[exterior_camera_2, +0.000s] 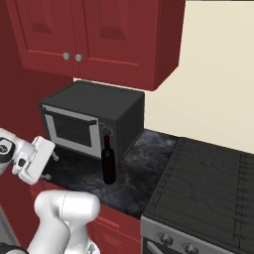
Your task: There is a wine glass and glass cup on the dining counter. Place the wine bottle next to the wine glass and the juice bottle next to the glass cup.
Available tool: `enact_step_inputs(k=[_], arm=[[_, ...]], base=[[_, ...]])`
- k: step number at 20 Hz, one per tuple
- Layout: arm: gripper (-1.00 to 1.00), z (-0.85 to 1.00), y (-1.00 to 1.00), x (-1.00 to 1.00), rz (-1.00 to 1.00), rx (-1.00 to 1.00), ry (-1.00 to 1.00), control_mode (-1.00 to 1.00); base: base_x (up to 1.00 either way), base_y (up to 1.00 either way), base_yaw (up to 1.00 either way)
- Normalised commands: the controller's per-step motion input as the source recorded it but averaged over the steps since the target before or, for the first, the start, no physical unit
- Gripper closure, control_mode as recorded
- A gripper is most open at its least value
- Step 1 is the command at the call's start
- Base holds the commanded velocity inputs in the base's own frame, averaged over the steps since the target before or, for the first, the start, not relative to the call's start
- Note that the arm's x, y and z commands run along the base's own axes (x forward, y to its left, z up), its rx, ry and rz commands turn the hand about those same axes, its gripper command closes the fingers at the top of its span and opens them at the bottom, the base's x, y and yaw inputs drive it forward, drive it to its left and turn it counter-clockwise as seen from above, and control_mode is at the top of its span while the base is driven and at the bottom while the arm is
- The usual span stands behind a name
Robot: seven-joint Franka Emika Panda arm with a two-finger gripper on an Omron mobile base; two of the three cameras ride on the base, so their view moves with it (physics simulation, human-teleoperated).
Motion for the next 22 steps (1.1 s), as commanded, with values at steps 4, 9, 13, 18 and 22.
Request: enact_step_inputs(k=[4, 9, 13, 18, 22], arm=[[-1.00, -0.17, -0.35, 0.10, -0.10, -0.10, -0.01, -1.00], [-1.00, -0.04, -0.38, 0.16, -0.01, -0.03, 0.02, -1.00], [-1.00, 0.00, -0.36, 0.22, 0.03, 0.00, 0.11, -1.00], [-1.00, -0.01, -0.35, 0.22, 0.13, 0.00, 0.09, -1.00], [-1.00, -0.04, -0.40, 0.21, 0.20, 0.00, 0.10, -1.00]], base=[[0.00, 0.00, 0.00], [0.00, 0.00, 0.00], [0.00, 0.00, 0.00], [0.00, 0.00, 0.00], [0.00, 0.00, 0.00]])
